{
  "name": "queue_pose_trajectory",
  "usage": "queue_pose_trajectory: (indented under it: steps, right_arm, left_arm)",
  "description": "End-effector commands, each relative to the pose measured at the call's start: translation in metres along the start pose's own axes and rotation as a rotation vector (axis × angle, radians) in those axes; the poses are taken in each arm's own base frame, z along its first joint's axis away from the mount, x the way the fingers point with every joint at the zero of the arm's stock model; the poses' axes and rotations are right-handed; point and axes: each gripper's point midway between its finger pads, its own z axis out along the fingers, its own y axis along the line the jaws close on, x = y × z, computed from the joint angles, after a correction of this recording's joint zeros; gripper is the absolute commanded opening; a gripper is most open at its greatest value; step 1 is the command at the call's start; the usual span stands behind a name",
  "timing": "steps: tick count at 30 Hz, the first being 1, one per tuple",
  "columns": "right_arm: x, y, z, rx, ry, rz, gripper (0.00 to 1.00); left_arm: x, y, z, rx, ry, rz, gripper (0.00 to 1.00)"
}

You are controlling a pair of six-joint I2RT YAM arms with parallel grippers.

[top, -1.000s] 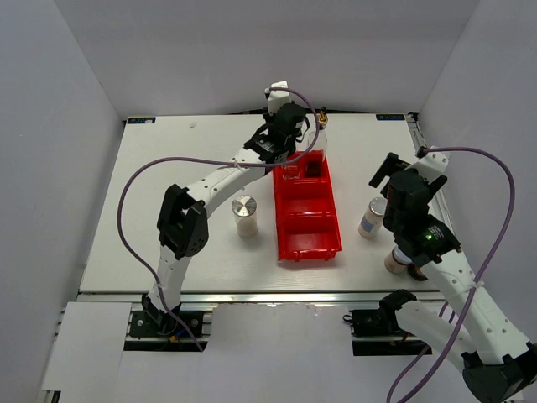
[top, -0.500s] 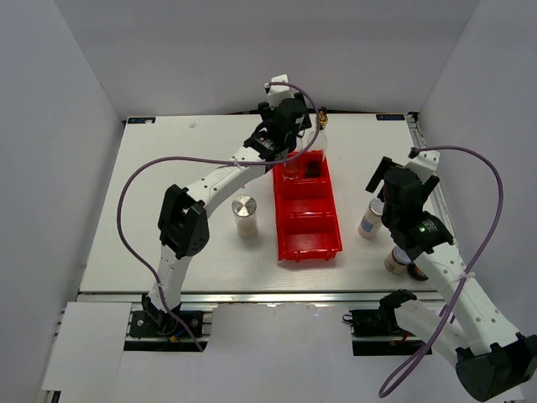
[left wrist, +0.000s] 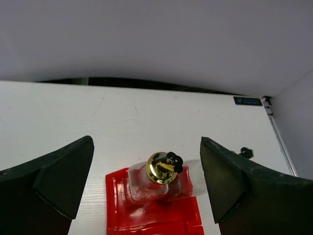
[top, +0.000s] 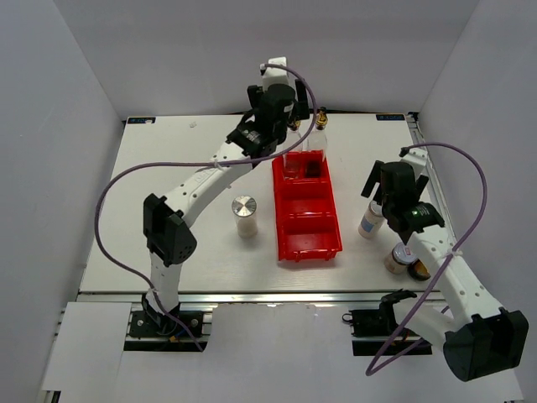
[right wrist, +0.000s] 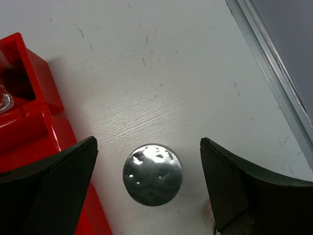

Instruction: Organize the condiment bottles

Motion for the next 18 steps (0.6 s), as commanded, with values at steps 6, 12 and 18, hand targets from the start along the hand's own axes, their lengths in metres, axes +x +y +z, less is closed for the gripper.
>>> queue_pose_trajectory:
  steps: [6, 12, 18]
  right_arm:
    - [0.017, 0.009, 0.012, -0.054, 0.106, 0.007, 0.89]
    - [0.027, 0.01, 0.029, -0.023, 0.163, -0.005, 0.89]
    - [0.045, -0.005, 0.039, 0.069, 0.223, -0.017, 0.89]
  left_arm:
    - [-0.091, 0.094, -0.079, -0.227, -0.178, 0.017, 0.98]
    - [-0.025, 0.244, -0.076, -0.364, -0.07, -0.171, 0.98]
    - [0.025, 0.314, -0.123, -0.52, -0.092, -0.28, 0.98]
